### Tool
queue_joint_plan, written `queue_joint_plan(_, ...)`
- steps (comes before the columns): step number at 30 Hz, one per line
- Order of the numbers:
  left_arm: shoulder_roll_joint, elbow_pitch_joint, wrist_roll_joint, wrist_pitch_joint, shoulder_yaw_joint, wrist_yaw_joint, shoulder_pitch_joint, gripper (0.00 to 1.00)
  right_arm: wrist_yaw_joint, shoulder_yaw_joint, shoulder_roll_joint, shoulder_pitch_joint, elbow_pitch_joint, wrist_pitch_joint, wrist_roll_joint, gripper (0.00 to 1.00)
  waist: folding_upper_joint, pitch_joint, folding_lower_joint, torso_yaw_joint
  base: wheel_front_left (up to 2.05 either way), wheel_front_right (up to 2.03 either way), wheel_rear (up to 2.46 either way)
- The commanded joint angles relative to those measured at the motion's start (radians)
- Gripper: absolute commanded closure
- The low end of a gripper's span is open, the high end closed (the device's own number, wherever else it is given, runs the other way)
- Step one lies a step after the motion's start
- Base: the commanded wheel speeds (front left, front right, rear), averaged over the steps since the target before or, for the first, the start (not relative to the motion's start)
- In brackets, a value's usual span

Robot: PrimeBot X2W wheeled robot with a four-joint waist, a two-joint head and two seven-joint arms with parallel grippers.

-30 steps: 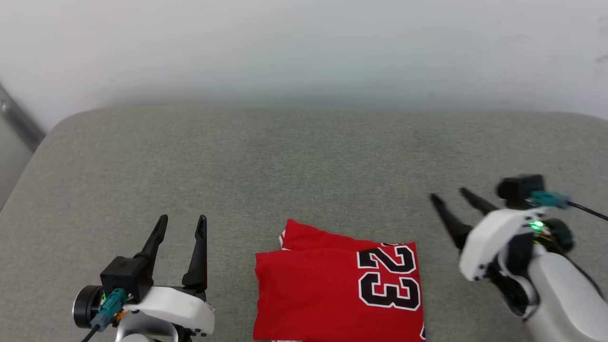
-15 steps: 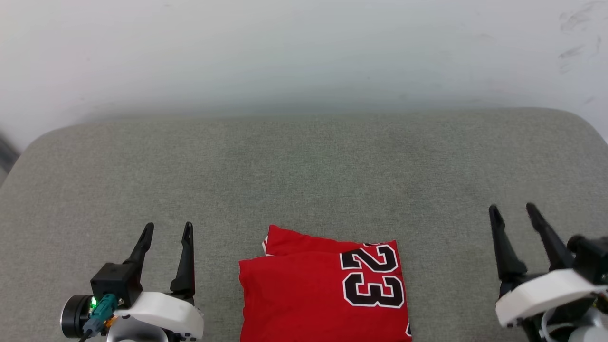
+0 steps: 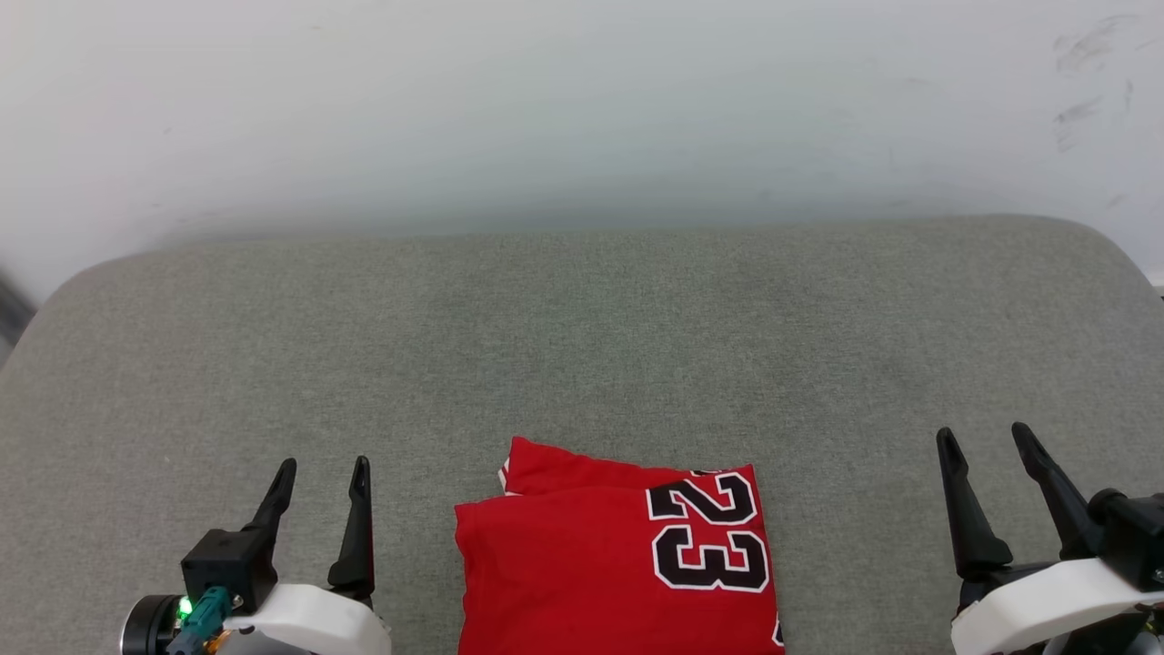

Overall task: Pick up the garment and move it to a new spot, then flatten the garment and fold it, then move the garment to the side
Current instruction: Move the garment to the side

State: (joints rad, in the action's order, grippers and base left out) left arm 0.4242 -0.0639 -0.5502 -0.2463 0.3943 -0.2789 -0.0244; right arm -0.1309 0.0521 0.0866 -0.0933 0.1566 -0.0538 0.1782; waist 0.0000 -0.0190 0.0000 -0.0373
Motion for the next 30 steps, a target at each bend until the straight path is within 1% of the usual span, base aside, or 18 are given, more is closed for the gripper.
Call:
queue_joint_plan(1, 0.0, -0.001, -0.002, -0.004, 0.0, -0.003, 0.0, 0.0, 0.0, 0.001, -0.007, -0.013, 0.006, -0.001, -0.006, 0.0, 0.0, 0.001, 0.0, 0.0, 0.0, 0.0, 0.0)
queue_joint_plan(7, 0.006, 0.003, -0.005, -0.006, -0.01, -0.004, -0.013, 0.0, 0.0, 0.0, -0.009, -0.006, 0.022, -0.026, -0.016, 0.0, 0.0, 0.011, 0.0, -0.004, 0.0, 0.0, 0.0)
queue_joint_plan(10, 0.008, 0.007, -0.005, -0.007, -0.017, -0.008, -0.018, 0.0, 0.0, 0.012, 0.013, 0.016, 0.02, -0.052, -0.013, 0.0, 0.0, 0.019, 0.0, -0.006, 0.0, 0.0, 0.0)
queue_joint_plan(13, 0.008, 0.013, -0.003, -0.01, -0.025, -0.009, -0.03, 0.0, 0.0, 0.06, 0.047, 0.053, -0.024, -0.11, 0.029, 0.0, 0.0, 0.033, 0.0, -0.004, 0.0, 0.0, 0.0)
queue_joint_plan(16, 0.006, 0.019, 0.002, -0.013, -0.033, -0.006, -0.047, 0.0, 0.0, 0.103, 0.095, 0.108, -0.1, -0.183, 0.102, 0.0, 0.0, 0.052, 0.0, 0.007, 0.0, 0.0, 0.0)
queue_joint_plan(19, -0.003, 0.023, 0.007, -0.014, -0.041, -0.002, -0.063, 0.0, 0.0, 0.129, 0.134, 0.167, -0.208, -0.261, 0.196, 0.0, 0.0, 0.07, 0.0, 0.022, 0.0, 0.0, 0.0)
queue_joint_plan(24, -0.016, 0.021, 0.017, -0.017, -0.041, 0.014, -0.086, 0.0, 0.0, 0.075, 0.175, 0.232, -0.392, -0.443, 0.34, 0.0, 0.0, 0.088, 0.0, 0.058, 0.0, 0.0, 0.0)
queue_joint_plan(26, -0.022, 0.018, 0.02, -0.018, -0.042, 0.021, -0.097, 0.0, 0.0, 0.055, 0.162, 0.249, -0.448, -0.501, 0.399, 0.0, 0.0, 0.096, 0.0, 0.074, 0.0, 0.0, 0.0)
queue_joint_plan(28, -0.027, 0.014, 0.023, -0.018, -0.041, 0.028, -0.107, 0.0, 0.0, 0.033, 0.122, 0.258, -0.49, -0.563, 0.492, 0.0, 0.0, 0.105, 0.0, 0.091, 0.0, 0.0, 0.0)
queue_joint_plan(30, -0.032, 0.009, 0.027, -0.019, -0.043, 0.032, -0.111, 0.0, 0.0, 0.007, 0.106, 0.263, -0.523, -0.624, 0.564, 0.0, 0.0, 0.115, 0.0, 0.106, 0.0, 0.0, 0.0)
